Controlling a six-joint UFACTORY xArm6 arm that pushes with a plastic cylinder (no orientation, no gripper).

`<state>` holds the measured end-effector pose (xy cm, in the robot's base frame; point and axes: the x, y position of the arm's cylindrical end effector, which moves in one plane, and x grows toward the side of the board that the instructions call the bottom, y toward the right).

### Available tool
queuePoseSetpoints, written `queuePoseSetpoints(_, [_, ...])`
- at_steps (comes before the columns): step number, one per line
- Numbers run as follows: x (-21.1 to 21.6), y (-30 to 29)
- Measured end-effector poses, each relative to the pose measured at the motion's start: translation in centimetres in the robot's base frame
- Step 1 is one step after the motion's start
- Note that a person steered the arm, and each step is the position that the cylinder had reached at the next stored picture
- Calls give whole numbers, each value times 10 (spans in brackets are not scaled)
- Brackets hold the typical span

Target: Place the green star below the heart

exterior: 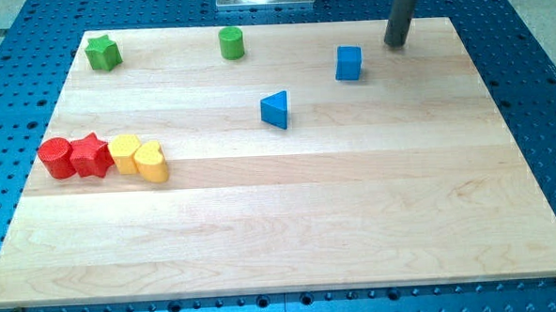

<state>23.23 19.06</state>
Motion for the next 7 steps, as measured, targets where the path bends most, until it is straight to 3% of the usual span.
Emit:
queuePoseSetpoints(1, [-39, -94])
queuePoseSetpoints(2, [-37, -180])
queuePoseSetpoints(3, [-6, -230])
queuePoseSetpoints(4, [31, -235])
queuePoseSetpoints(5, [40, -254])
queuePoseSetpoints(7, [-10, -317])
